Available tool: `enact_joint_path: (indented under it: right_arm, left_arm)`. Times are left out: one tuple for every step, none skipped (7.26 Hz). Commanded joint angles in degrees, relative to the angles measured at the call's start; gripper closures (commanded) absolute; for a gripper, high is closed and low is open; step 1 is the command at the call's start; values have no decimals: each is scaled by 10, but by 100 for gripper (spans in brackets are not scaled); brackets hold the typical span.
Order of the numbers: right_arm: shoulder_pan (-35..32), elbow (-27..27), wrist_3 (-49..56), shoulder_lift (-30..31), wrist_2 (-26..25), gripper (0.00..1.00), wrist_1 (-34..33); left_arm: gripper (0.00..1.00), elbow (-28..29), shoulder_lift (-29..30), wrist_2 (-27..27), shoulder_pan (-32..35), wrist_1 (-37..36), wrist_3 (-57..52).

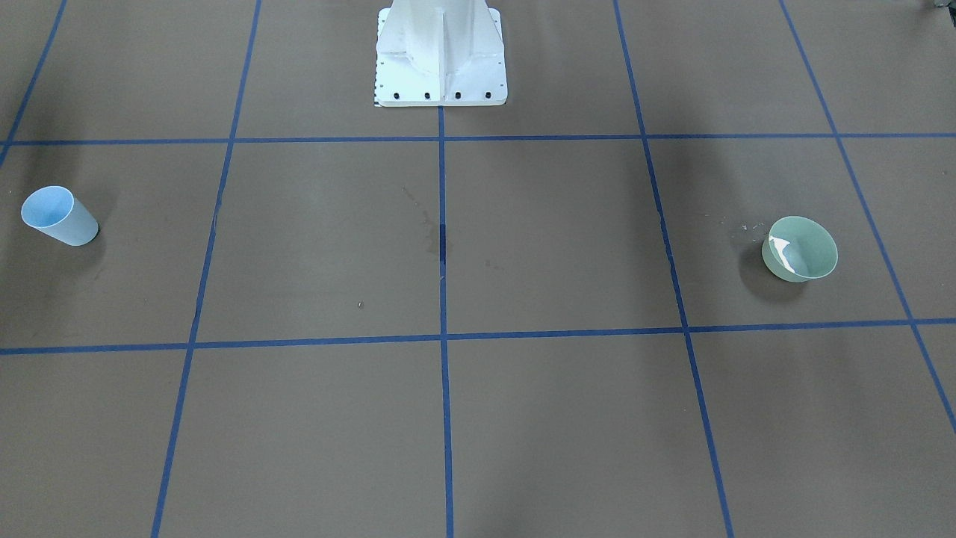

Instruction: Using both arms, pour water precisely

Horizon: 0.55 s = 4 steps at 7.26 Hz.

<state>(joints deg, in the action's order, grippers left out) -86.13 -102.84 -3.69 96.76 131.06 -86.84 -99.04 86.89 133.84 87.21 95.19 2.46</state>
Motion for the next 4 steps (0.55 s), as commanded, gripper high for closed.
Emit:
enact_joint_path:
  right_arm:
    - [0,-2,0,4,0,0,0]
    - [0,-3,0,4,1,0,0]
    - [0,-4,0,5,2,0,0]
    - [0,-6,0,6,2,0,0]
  left_arm:
    - [0,1,0,-2,0,1,0]
    - [0,0,2,-2,0,1,-1]
    - [0,-1,2,0,0,1,-1]
    - [0,-7,0,0,1,1,-1]
